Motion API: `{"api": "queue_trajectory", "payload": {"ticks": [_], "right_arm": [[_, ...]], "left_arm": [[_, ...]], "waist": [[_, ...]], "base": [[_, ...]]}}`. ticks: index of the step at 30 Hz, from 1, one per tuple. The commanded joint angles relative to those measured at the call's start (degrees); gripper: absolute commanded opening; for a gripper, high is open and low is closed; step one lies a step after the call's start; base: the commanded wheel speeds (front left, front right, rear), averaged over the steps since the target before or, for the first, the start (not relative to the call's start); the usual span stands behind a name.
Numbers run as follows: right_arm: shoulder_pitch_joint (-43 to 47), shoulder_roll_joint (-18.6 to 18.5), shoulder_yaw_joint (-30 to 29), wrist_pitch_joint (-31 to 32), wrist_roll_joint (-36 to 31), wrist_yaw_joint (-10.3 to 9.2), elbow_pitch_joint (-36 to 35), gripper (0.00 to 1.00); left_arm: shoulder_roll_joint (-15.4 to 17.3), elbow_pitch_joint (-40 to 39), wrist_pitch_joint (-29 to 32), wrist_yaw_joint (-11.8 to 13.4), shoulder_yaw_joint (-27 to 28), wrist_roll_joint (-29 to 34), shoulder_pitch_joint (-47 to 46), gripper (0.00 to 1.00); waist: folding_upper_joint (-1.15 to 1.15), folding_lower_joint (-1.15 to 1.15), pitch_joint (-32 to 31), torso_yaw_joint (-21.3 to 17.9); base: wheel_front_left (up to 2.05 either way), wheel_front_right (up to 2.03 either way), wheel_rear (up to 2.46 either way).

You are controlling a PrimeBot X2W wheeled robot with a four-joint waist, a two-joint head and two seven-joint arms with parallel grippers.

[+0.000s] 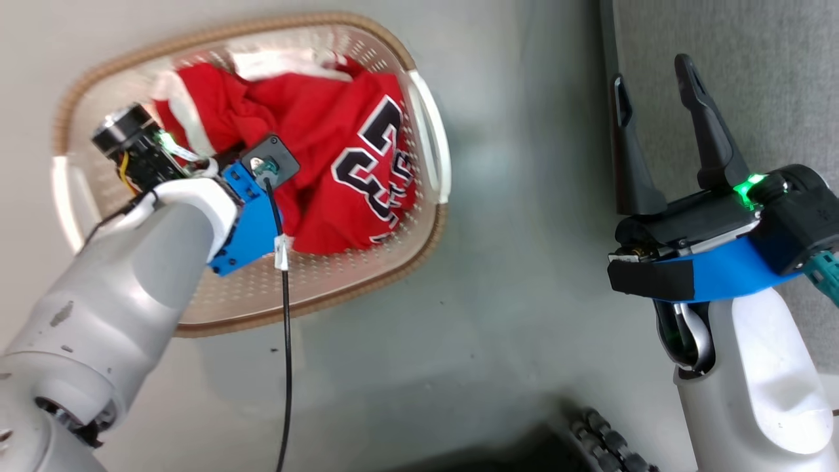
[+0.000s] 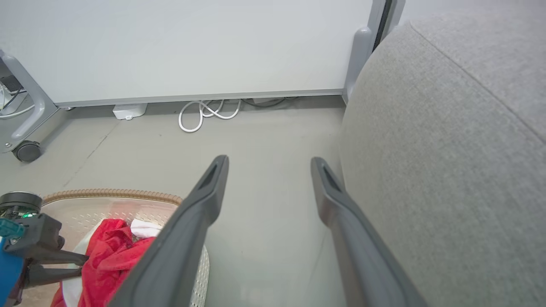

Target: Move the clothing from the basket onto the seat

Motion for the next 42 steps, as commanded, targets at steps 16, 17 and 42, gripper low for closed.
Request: {"api": "queue_trajectory", "payload": {"ticks": [16, 17, 42], "right_arm": [[3.2, -0.2, -1.6, -0.2, -3.0, 0.01, 4.3, 1.0], [3.5, -0.2, -1.7, -0.2, -3.1, 0.01, 4.7, 1.0], [13.9, -0.2, -1.1, -0.2, -2.0, 0.01, 9.6, 1.0]], "left_arm": [[-5.0, -0.1, -12.2, 0.2, 2.7, -9.2, 3.1, 0.0], [-5.2, -0.4, -12.4, 0.2, 3.2, -9.8, 3.3, 0.0], [-3.5, -22.1, -13.1, 2.5, 21.5, -8.9, 14.0, 0.0]], "waist": [[0.0, 0.0, -16.0, 7.6], [0.0, 0.0, -17.1, 7.9], [0.0, 0.0, -39.0, 9.1]], "base": [[0.0, 0.0, 0.0], [0.0, 0.0, 0.0], [0.0, 0.0, 0.0]]}}
